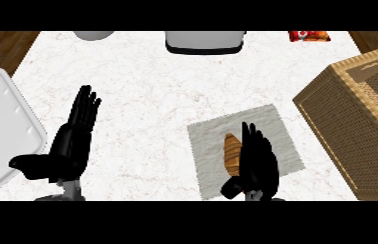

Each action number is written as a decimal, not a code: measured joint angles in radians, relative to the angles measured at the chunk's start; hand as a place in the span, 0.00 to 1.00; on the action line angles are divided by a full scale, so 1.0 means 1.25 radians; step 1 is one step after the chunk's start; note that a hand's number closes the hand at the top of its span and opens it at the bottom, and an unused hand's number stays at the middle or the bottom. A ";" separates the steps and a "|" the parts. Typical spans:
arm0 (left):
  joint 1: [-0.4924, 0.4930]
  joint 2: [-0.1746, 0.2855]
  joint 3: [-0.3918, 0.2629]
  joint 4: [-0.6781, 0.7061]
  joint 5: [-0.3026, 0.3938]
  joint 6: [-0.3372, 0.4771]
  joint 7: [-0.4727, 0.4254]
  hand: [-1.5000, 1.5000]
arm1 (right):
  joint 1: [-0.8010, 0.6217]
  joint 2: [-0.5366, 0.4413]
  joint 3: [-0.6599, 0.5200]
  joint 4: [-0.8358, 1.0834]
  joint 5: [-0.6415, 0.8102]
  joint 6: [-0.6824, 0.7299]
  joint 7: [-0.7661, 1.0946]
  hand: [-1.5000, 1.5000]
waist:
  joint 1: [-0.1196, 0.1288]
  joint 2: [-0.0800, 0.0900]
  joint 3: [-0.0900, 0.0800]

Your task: Pick the croissant from the placemat and place it in the basket

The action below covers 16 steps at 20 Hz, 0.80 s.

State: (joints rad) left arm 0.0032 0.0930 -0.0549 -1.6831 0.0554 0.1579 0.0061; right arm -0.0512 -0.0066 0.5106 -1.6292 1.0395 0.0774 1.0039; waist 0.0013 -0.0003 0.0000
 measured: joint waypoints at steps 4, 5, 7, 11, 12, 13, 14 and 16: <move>0.009 0.000 0.013 0.014 0.005 -0.020 -0.022 0.50 | -0.004 0.003 -0.009 0.018 -0.018 0.008 -0.012 1.00 | 0.000 0.000 0.000; 0.010 -0.003 0.010 0.004 0.003 -0.019 -0.014 0.50 | -0.007 -0.003 -0.006 0.024 -0.016 0.013 -0.021 1.00 | 0.000 -0.001 -0.001; 0.002 -0.004 0.010 -0.001 0.001 -0.016 -0.004 0.50 | -0.019 -0.013 -0.010 0.047 -0.012 0.014 -0.049 1.00 | 0.000 -0.004 -0.003; 0.009 -0.003 0.017 0.000 0.001 -0.025 -0.007 0.50 | -0.030 -0.019 -0.002 0.068 0.004 0.015 -0.072 1.00 | -0.001 -0.007 -0.005; 0.004 0.000 0.020 -0.005 0.003 -0.026 0.004 0.50 | -0.027 -0.019 0.005 0.065 0.013 0.017 -0.072 1.00 | -0.001 -0.007 -0.005; 0.002 -0.001 0.023 0.002 0.005 -0.030 -0.001 0.50 | -0.026 -0.018 0.008 0.073 0.022 0.009 -0.079 1.00 | -0.002 -0.008 -0.006; 0.003 -0.009 0.013 0.004 -0.005 -0.024 -0.004 0.50 | -0.022 -0.019 0.013 0.065 0.029 0.014 -0.078 1.00 | -0.002 -0.008 -0.006; -0.001 -0.012 0.016 0.003 -0.009 -0.021 -0.002 0.50 | -0.029 -0.016 0.015 0.070 0.044 0.019 -0.080 1.00 | -0.002 -0.007 -0.006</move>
State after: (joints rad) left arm 0.0025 0.0778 -0.0353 -1.6797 0.0446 0.1317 0.0041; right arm -0.0870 -0.0272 0.5296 -1.5416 1.0950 0.1011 0.9041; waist -0.0015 -0.0095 -0.0071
